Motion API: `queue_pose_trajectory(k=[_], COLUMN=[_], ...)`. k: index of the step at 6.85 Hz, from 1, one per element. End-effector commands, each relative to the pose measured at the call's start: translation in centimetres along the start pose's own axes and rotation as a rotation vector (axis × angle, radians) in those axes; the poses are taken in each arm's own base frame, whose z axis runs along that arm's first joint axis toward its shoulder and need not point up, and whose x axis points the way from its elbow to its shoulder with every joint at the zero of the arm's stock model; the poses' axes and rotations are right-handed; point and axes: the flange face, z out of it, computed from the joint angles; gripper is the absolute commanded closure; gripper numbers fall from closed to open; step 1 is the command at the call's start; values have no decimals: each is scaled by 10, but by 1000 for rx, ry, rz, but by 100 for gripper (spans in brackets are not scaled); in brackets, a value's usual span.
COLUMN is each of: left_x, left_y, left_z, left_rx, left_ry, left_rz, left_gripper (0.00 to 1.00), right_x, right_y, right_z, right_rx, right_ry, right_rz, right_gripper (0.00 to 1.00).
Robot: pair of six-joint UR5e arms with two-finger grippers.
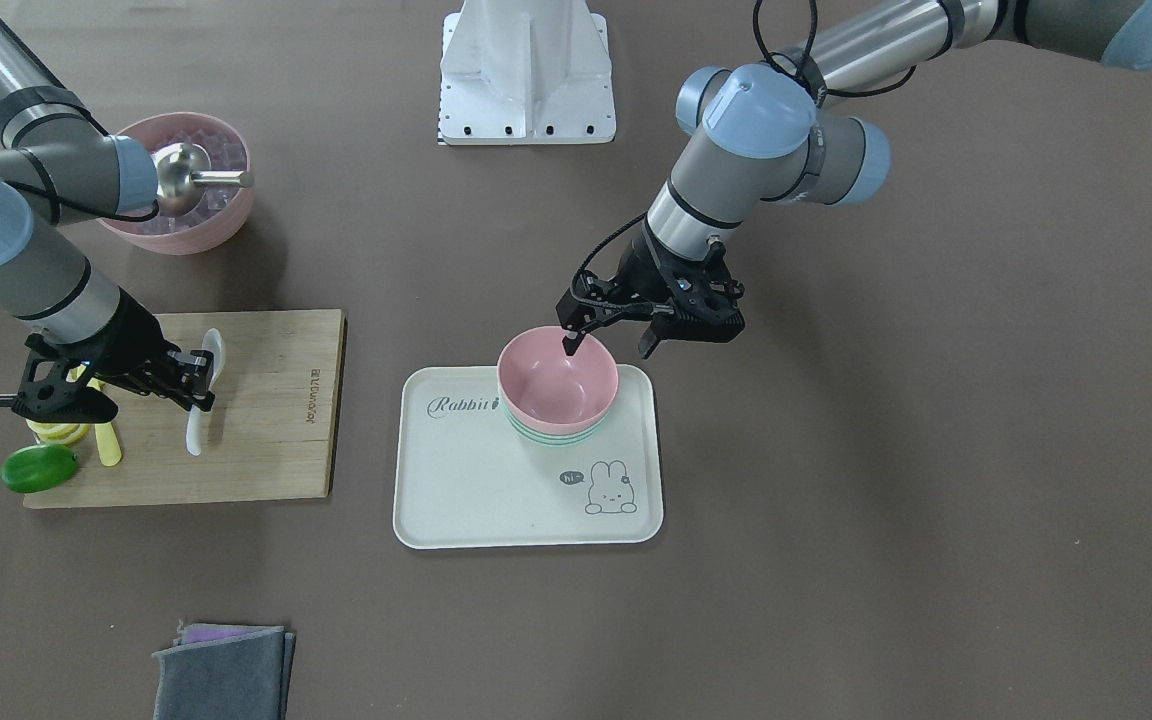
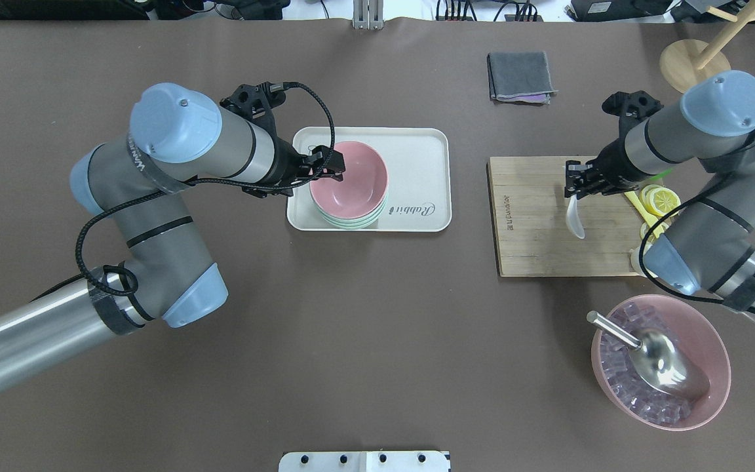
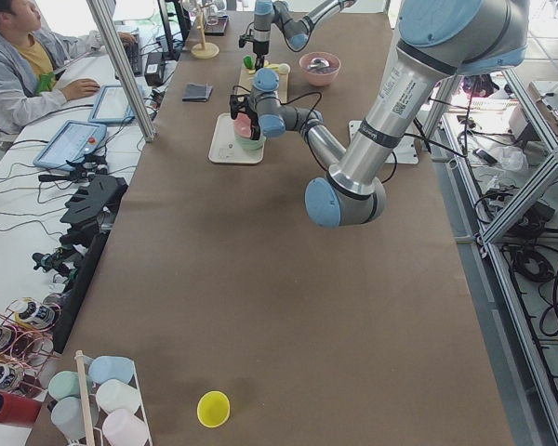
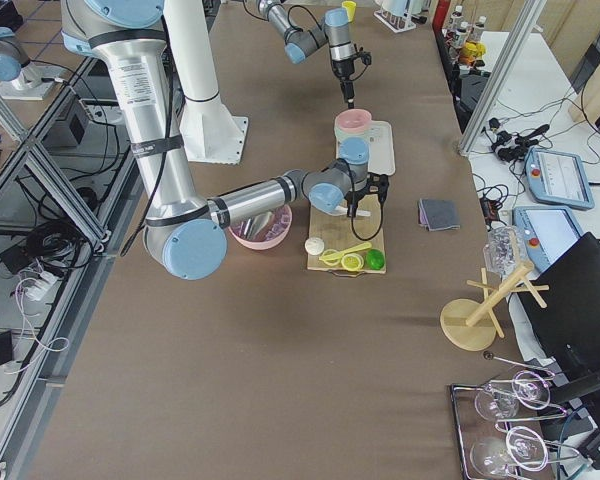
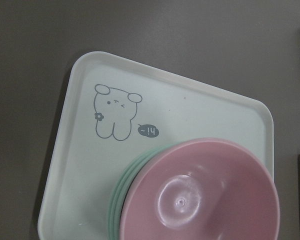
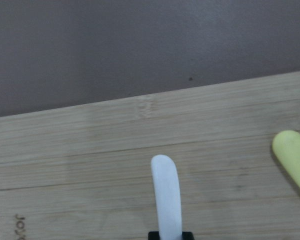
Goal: Stack pink bowl on green and place spoon
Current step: 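Carry the white spoon into the pink bowl while the left gripper withdraws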
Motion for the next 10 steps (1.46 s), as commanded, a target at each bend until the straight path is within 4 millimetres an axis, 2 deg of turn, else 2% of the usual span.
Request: queue_pose_trajectory(k=[1, 2, 3, 4, 5, 6, 7, 8, 9, 10], left_x=[-76, -107, -122, -145, -161, -159, -158, -159, -161, -169], left_y=[20, 1, -13, -26, -35, -36, -36, -36, -38, -45], left_z=[-51, -73, -79, -88, -95, -96, -97, -97, -99, -105], left_rx=[-60, -75, -63, -46, -49, -46, -45, -43, -38, -28], left_ry=[-2, -10, -26, -49, -60, -60, -59, -59, -62, -73], left_rz=[126, 134, 133, 155, 183, 184, 183, 177, 175, 170], left_gripper=[2, 2, 2, 2, 2, 2, 2, 2, 2, 2], right_x=[-163, -243, -310, -333, -337, -335, -335, -334, -322, -256], right_y=[5, 18, 26, 23, 26, 26, 32, 36, 40, 15], right_z=[-18, -33, -48, -41, -38, -36, -29, -28, -35, -57], right_rx=[-23, -7, 23, 28, 57, 73, 73, 90, 81, 74], right_ry=[-66, -93, -133, -131, -129, -127, -123, -123, -127, -113], right_rz=[73, 139, 200, 243, 243, 264, 263, 256, 248, 204], right_gripper=[100, 100, 100, 100, 100, 100, 1, 0, 0, 0])
